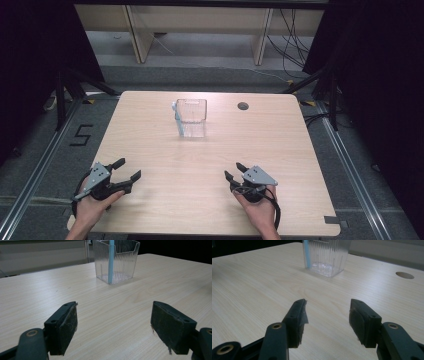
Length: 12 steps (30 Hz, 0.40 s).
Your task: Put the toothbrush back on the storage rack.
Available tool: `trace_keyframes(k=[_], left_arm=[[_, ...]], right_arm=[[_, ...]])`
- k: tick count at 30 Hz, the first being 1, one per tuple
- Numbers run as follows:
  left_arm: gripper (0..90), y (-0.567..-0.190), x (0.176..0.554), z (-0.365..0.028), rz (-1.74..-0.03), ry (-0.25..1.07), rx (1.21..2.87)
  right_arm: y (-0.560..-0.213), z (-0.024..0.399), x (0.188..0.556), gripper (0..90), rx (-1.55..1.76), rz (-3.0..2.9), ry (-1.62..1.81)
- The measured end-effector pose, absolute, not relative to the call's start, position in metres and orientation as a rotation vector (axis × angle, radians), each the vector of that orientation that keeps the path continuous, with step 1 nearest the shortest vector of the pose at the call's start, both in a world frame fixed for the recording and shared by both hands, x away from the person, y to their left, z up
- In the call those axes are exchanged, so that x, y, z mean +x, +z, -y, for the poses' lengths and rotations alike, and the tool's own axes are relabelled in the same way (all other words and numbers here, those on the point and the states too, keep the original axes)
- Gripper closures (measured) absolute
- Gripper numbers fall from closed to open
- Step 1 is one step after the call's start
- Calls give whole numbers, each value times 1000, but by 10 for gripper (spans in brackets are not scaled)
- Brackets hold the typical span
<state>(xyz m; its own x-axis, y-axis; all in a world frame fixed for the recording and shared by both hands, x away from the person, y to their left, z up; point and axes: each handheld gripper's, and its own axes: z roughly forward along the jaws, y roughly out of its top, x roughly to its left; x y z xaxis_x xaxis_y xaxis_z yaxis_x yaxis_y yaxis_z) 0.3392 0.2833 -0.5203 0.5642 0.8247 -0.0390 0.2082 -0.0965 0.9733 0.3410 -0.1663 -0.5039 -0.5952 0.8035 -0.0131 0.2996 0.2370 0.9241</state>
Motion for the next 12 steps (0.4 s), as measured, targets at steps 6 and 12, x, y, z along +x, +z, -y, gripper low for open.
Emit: trace_keyframes(k=[6,12], left_arm=[[215,-525,336,-282,-891,664,1598],[229,-525,333,-279,-888,691,1588]], right_arm=[[-504,166,341,480,1006,-2025,1346],[-503,167,341,479,1018,-2012,1346]])
